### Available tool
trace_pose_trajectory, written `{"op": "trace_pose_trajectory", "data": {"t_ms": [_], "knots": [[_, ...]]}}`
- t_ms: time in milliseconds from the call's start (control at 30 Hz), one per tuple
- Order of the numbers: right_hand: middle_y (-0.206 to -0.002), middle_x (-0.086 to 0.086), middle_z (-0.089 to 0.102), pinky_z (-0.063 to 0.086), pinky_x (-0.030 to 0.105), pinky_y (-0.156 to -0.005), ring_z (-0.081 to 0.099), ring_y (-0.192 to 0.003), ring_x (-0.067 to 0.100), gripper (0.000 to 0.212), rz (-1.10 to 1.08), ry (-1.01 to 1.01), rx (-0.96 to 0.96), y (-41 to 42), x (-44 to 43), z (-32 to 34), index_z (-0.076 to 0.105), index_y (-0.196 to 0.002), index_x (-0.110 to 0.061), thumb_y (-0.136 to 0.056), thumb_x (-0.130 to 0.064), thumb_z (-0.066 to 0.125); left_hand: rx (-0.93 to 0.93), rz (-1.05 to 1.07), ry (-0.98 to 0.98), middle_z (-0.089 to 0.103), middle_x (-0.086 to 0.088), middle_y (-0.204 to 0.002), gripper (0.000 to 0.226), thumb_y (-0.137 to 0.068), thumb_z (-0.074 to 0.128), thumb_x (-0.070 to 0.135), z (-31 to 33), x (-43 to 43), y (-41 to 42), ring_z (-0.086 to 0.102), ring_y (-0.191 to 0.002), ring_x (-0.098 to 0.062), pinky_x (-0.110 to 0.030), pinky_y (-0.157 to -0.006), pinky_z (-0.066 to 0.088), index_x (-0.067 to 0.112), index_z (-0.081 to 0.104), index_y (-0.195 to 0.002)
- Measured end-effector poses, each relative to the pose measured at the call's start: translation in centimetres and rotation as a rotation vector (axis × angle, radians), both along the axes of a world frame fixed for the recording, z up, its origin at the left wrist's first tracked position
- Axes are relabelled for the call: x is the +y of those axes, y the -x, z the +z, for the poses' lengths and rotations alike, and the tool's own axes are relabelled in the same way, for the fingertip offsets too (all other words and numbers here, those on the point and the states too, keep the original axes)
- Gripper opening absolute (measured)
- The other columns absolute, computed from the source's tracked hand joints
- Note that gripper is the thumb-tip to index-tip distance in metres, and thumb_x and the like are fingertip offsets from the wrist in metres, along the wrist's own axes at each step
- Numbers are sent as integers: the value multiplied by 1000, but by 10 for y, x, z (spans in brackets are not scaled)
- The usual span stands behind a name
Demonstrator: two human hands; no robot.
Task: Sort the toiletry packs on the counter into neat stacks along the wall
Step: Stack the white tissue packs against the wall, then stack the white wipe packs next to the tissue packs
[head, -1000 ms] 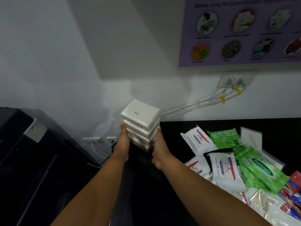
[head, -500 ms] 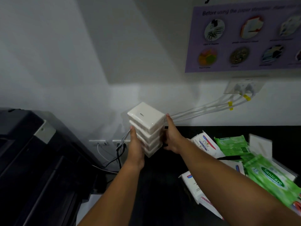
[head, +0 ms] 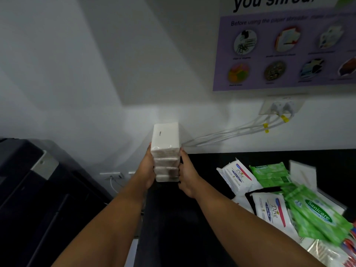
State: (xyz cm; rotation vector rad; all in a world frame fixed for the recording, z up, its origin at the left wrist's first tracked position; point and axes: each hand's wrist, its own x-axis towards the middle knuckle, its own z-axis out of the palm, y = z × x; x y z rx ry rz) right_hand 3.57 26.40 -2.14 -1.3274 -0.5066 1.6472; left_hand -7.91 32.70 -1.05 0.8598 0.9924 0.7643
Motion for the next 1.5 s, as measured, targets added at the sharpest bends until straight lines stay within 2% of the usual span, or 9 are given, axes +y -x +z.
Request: {"op": "trace_pose_trajectory", "data": {"t_ms": [133,233,533,667,800,933,1100,1167,1500], "knots": [[-116,-4,73,46,39,-104,68,-110,17,71,-40,-27,-9,6,7,-8,65,-127,-34,-85,-81,33,-8,28,7,71,-16,-117,57,-99,38,59,1,2,1,68,-108,-36,-47,-97,53,19,74,-115],[-118,-4,72,41,45,-110,67,-112,18,76,-40,-50,-24,7,10,-8,66,-125,-35,-76,-87,40,-18,77,35,71,-16,-118,61,-98,35,64,-2,-1,-1,69,-107,-35,-49,-100,50,20,73,-116],[-120,-2,71,43,44,-109,67,-112,19,82,-9,-49,-39,0,12,-5,65,-126,-32,-68,-86,48,-14,169,81,72,-16,-115,77,-96,20,72,-4,-1,1,70,-106,-31,-44,-97,51,17,65,-125],[-114,-7,71,45,29,-96,65,-101,10,51,17,0,-55,-10,-3,10,67,-107,-38,-93,-71,31,36,190,64,75,-10,-106,73,-97,18,71,-3,-10,7,71,-98,-23,-35,-78,52,19,65,-117],[-148,1,47,24,41,-117,42,-137,22,66,-13,31,-127,-21,-24,12,48,-143,-23,-94,-67,37,302,463,-105,68,1,-95,45,-100,35,58,-9,-41,6,64,-98,-21,-37,-93,48,22,63,-98],[-99,4,67,49,45,-99,62,-94,19,42,8,-59,-499,-35,-49,0,68,-104,-8,-95,-47,55,504,601,-228,65,-3,-92,21,-96,53,39,-33,-90,-11,62,-95,-26,-35,-86,46,20,60,-93],[-96,-6,70,50,26,-83,65,-92,13,16,140,-161,-835,-68,-90,-7,70,-103,-21,-94,-29,58,619,319,-236,67,0,-86,14,-97,59,27,-45,-150,-57,63,-89,-21,-29,-75,41,15,65,-93],[-97,-7,69,55,31,-79,65,-90,12,17,141,-156,-882,-86,-112,-8,68,-107,-21,-95,-26,57,678,179,-262,69,2,-92,12,-94,62,29,-49,-165,-74,64,-90,-17,-28,-75,44,19,68,-97],[-125,7,59,45,35,-95,51,-114,27,39,162,-23,-1451,-187,-215,-30,63,-122,-19,-85,-28,65,1176,-301,-446,56,-10,-134,74,-82,68,55,-73,-199,-128,50,-123,-29,-39,-105,41,16,48,-141]]}}
